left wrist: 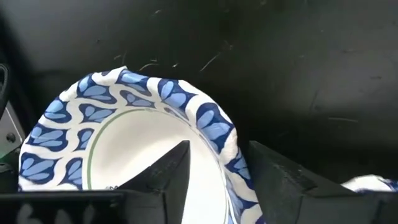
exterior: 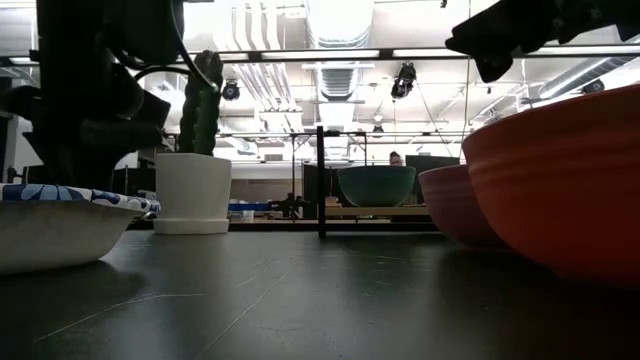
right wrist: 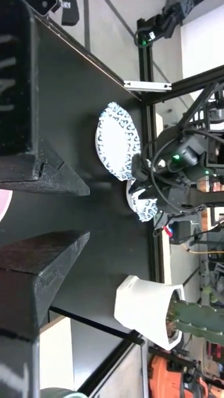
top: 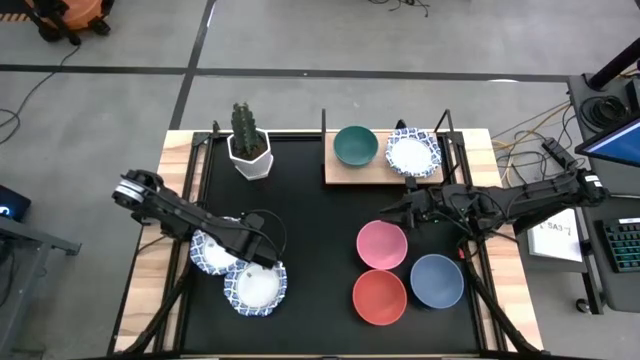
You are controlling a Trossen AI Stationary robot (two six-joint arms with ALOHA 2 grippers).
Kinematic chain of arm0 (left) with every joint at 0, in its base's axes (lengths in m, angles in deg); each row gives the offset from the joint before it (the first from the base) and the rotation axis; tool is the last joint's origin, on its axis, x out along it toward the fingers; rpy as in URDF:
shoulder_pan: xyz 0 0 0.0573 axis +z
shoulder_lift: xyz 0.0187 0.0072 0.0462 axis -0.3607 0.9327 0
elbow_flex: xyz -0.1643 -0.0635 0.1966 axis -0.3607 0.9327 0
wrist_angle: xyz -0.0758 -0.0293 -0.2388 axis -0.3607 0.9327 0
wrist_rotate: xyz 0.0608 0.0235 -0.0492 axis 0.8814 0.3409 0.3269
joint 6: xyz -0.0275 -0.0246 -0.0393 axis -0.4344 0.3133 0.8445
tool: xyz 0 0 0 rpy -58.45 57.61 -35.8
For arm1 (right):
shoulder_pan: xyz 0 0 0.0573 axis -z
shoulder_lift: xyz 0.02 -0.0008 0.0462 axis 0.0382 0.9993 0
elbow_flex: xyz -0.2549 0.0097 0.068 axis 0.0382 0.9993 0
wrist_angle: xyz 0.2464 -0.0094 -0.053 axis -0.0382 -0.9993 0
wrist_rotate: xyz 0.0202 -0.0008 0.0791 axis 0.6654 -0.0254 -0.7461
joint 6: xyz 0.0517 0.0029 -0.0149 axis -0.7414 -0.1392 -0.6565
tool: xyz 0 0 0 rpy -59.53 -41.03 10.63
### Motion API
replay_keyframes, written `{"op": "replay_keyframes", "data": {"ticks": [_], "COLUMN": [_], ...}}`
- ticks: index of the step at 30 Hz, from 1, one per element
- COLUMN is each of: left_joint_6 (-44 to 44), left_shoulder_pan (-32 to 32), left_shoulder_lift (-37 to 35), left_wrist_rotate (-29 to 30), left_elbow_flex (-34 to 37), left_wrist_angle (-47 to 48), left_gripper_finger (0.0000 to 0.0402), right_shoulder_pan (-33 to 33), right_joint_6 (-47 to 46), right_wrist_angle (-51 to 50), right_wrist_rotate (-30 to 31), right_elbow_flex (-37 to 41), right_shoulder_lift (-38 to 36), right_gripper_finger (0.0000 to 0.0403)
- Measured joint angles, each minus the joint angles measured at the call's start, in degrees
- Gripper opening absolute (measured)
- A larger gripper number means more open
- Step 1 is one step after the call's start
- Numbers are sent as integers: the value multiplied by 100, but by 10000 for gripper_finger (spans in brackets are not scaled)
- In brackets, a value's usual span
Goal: Place and stack bowls onto a shelf
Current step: Adjust the blue patterned bowl
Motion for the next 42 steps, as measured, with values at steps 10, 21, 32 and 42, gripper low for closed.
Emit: {"op": "replay_keyframes", "data": {"ticks": [10,21,32,42], "left_joint_6": [-223,-1635,-1814,-1827], "left_shoulder_pan": [0,-30,47,44], "left_shoulder_lift": [205,201,198,192], "left_wrist_rotate": [267,1243,1578,1565], "left_elbow_flex": [1,-414,-290,-429], "left_wrist_angle": [-226,-851,-1009,-993], "left_gripper_finger": [23,17,50,150], "right_shoulder_pan": [0,0,0,2], "right_joint_6": [27,49,33,-55], "right_wrist_angle": [2,2,2,2], "right_wrist_rotate": [0,2,4,4], "right_elbow_flex": [0,0,0,0], "right_shoulder_lift": [0,0,0,2], "right_gripper_finger": [89,89,89,89]}}
